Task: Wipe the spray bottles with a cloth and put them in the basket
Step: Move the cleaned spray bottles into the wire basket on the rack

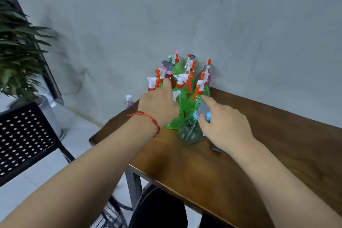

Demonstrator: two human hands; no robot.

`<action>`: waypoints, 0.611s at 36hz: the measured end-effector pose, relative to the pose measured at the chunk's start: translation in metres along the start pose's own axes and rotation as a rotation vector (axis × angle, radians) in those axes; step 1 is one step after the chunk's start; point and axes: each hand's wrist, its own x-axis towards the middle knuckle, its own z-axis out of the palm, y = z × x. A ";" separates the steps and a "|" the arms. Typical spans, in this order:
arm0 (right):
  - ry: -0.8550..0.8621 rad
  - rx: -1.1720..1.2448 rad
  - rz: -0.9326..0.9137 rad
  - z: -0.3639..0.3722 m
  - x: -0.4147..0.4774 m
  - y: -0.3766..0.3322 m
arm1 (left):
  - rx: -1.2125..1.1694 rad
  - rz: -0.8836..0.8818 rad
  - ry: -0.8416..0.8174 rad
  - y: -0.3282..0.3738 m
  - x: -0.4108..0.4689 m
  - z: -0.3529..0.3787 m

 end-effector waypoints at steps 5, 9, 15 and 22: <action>0.021 -0.001 -0.023 -0.006 -0.018 0.009 | -0.048 -0.013 -0.021 0.002 -0.022 -0.002; 0.050 -0.058 -0.042 -0.003 -0.024 0.022 | -0.066 -0.013 0.000 -0.003 -0.039 -0.002; 0.006 0.135 -0.080 0.003 -0.022 0.035 | -0.097 -0.121 0.056 -0.012 -0.077 -0.015; 0.031 0.316 -0.245 0.012 -0.014 0.019 | -0.060 -0.281 0.127 -0.032 -0.132 -0.053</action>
